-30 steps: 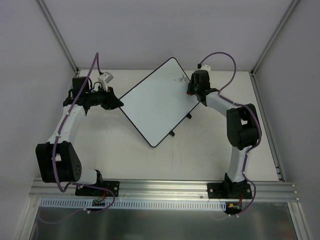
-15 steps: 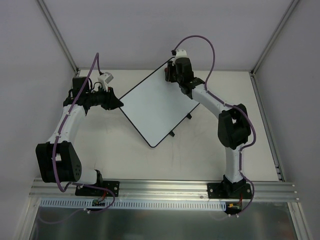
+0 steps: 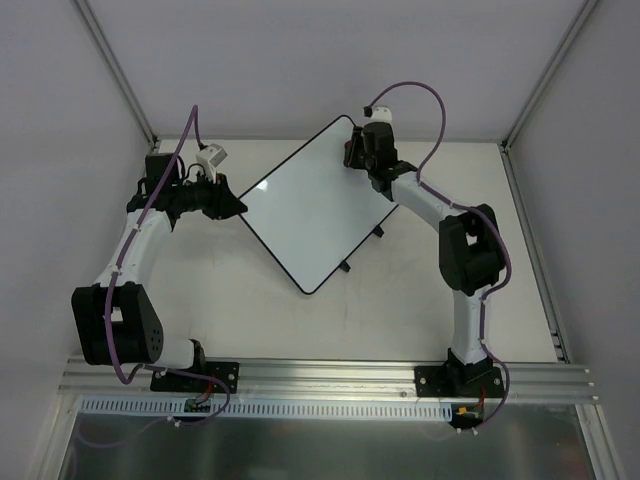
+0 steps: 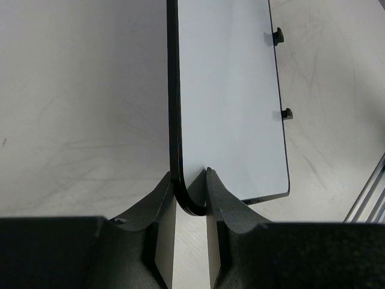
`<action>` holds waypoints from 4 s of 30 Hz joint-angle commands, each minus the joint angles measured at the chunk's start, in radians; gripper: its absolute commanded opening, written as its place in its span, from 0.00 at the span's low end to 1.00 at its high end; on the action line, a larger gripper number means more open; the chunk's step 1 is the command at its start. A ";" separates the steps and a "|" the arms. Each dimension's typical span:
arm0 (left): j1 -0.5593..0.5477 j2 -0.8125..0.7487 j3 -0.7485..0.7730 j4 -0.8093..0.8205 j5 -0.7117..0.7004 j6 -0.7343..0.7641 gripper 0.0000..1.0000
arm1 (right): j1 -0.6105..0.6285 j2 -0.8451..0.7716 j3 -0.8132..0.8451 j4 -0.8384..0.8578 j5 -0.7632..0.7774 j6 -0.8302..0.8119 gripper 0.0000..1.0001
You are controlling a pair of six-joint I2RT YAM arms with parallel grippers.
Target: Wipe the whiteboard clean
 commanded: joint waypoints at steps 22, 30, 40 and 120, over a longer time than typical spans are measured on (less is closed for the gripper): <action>-0.037 -0.007 0.006 0.007 0.007 0.108 0.00 | 0.000 -0.004 0.120 -0.068 -0.031 -0.113 0.01; -0.037 -0.011 0.002 0.007 0.002 0.110 0.00 | 0.015 0.098 0.267 -0.068 -0.019 -0.096 0.01; -0.037 -0.013 0.002 0.005 -0.003 0.111 0.00 | -0.029 0.070 0.074 -0.068 0.087 0.013 0.00; -0.037 -0.005 0.002 -0.005 -0.006 0.129 0.00 | -0.209 0.201 0.325 -0.027 -0.782 -0.548 0.03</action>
